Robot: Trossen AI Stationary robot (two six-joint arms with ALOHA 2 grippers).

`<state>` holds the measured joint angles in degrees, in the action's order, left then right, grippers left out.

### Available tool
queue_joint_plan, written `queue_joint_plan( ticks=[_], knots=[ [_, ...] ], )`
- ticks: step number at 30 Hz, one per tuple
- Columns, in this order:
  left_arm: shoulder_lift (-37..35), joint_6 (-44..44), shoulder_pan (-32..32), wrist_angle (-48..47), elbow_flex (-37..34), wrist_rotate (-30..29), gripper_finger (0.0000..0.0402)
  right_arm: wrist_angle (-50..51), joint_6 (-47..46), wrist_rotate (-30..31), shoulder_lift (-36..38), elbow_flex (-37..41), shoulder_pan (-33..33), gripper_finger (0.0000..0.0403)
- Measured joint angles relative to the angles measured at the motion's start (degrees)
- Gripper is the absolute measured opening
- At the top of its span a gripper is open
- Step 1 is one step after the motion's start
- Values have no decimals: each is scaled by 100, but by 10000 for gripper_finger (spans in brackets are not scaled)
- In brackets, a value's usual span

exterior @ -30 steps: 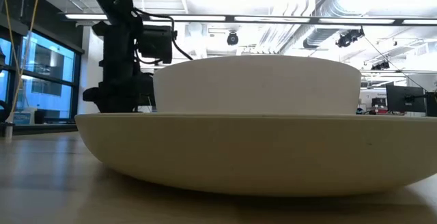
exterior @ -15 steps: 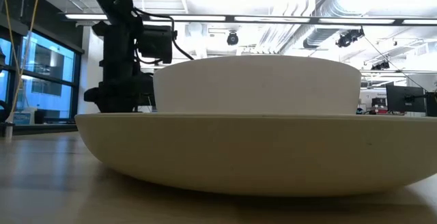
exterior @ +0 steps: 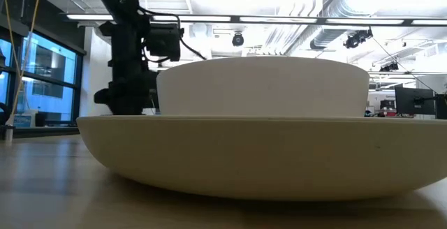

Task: Set table place
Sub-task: Put the green spoon into the white bowl

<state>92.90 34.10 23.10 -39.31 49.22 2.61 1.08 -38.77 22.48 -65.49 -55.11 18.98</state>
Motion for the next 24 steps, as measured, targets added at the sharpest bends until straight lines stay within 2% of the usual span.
queue_joint_plan(
  ticks=[10, 15, 24],
  knots=[
    [-2, -367, 329, -372, 369, 23, 69, 0, -87, 1, 1, 0, 20, 71],
    [197, -417, 310, -593, 365, 96, 69, -2, -89, 2, 2, 0, 20, 71],
    [310, -388, 89, -326, 439, 60, 69, 0, -121, 2, -1, 0, 18, 71]
  ],
)
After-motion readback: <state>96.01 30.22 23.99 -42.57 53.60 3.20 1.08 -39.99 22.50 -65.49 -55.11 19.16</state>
